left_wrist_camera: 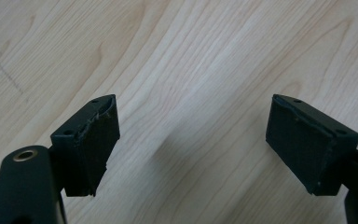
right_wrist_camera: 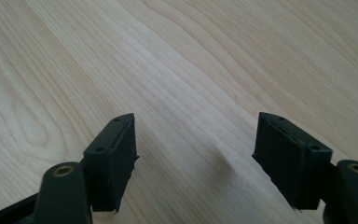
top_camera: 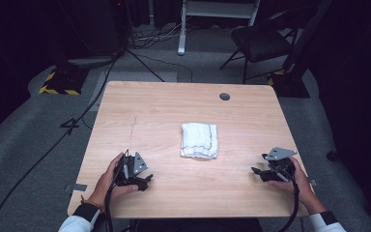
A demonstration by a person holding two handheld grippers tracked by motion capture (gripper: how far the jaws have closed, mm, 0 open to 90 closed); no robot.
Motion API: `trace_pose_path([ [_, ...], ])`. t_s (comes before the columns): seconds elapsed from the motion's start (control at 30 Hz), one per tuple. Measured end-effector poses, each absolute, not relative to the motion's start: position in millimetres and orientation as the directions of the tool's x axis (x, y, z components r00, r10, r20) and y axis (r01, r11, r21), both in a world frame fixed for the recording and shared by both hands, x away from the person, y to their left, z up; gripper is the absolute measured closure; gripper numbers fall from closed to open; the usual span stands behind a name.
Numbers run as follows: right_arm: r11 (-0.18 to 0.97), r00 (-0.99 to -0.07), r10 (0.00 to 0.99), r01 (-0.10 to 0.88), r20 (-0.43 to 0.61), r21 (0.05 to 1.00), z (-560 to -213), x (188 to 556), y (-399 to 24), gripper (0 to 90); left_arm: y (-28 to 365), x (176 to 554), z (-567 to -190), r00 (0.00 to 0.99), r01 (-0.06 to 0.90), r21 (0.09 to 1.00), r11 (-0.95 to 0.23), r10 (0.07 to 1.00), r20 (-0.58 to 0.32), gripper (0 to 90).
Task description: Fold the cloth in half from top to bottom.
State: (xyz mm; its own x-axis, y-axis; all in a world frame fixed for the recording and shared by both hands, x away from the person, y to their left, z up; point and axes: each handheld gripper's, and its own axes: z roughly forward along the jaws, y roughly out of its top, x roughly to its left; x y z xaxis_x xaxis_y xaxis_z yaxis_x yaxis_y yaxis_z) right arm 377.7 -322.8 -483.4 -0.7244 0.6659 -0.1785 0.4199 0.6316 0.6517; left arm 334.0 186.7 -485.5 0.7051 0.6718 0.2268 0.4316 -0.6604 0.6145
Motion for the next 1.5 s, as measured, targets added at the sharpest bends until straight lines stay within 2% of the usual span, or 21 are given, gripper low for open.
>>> trace_pose_path([
  [0.17,0.573,-0.696,0.707,0.461,-0.126,0.677,-491,372,-343,29.1,202,332,-487,0.681,0.456,0.643,-0.616,0.706,0.193,18.5],
  [0.33,0.509,-0.647,0.757,0.501,-0.087,0.700,-495,366,-361,23.2,216,336,-495,0.676,0.488,0.651,-0.582,0.724,0.140,18.5],
  [0.43,0.448,-0.632,0.774,0.514,-0.030,0.731,-501,361,-372,21.7,226,339,-496,0.670,0.496,0.662,-0.562,0.733,0.120,17.5],
  [0.6,0.415,-0.613,0.790,0.529,-0.005,0.740,-503,359,-377,19.7,243,342,-504,0.642,0.559,0.692,-0.457,0.766,-0.013,17.2],
  [1.5,0.413,-0.609,0.793,0.530,-0.007,0.740,-503,358,-378,19.5,241,339,-504,0.616,0.572,0.691,-0.442,0.787,-0.007,16.5],
])
